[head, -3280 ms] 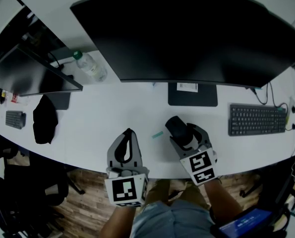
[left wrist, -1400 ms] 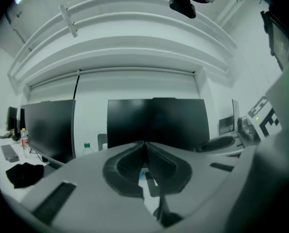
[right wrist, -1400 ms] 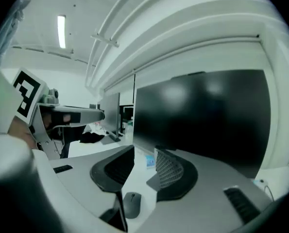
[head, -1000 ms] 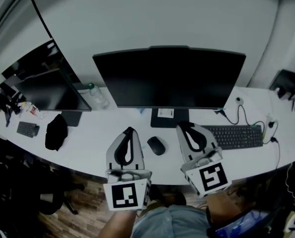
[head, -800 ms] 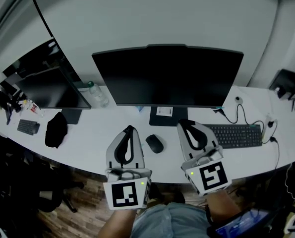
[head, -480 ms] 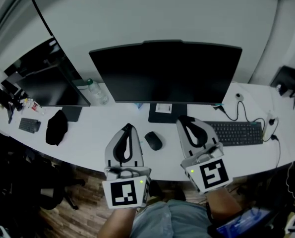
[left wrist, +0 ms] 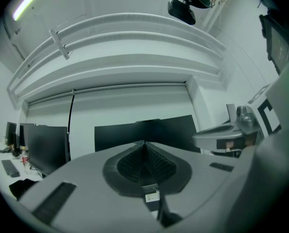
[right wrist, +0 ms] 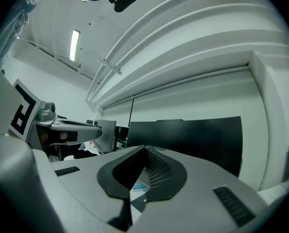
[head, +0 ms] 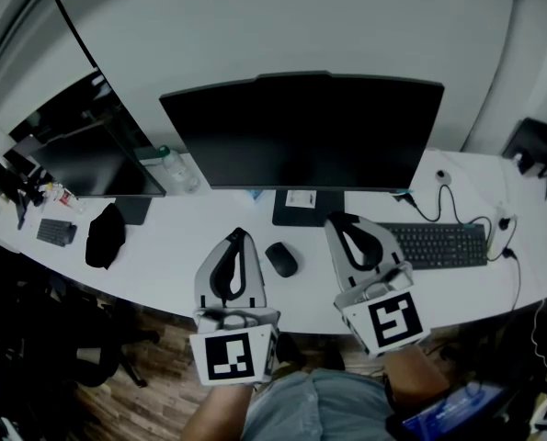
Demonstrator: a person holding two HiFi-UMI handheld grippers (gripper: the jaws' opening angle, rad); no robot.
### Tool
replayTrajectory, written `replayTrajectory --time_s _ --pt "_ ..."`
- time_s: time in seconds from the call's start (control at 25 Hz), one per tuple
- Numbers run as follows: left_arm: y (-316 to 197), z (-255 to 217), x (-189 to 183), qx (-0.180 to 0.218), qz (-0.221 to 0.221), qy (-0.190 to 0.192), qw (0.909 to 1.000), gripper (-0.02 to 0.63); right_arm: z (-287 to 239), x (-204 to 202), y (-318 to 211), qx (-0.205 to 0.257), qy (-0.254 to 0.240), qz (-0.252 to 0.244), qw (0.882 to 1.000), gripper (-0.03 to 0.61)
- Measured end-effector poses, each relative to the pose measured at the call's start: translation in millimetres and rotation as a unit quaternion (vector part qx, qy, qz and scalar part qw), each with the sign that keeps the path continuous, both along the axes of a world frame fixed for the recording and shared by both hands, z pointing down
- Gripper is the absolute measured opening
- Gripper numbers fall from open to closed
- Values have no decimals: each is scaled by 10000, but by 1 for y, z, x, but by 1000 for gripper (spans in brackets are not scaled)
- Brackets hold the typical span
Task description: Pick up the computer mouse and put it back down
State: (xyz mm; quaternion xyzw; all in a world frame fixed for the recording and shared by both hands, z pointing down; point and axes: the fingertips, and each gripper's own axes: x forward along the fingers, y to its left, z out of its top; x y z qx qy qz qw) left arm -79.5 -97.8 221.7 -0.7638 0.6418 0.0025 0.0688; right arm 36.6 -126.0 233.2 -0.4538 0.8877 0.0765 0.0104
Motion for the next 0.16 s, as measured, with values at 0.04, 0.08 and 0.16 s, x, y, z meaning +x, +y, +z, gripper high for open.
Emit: replayTrajectory --time_s 0.04,0.08,0.16 --pt "0 0 1 -2 2 -3 10000 8 0 1 0 0 0 -2 10000 14" --pt "-1 0 2 -5 5 -5 10000 8 0 1 -1 -2 -4 -1 10000 14" --pt "-1 1 4 -14 8 -10 10000 8 0 3 -1 -4 -16 2 10000 14"
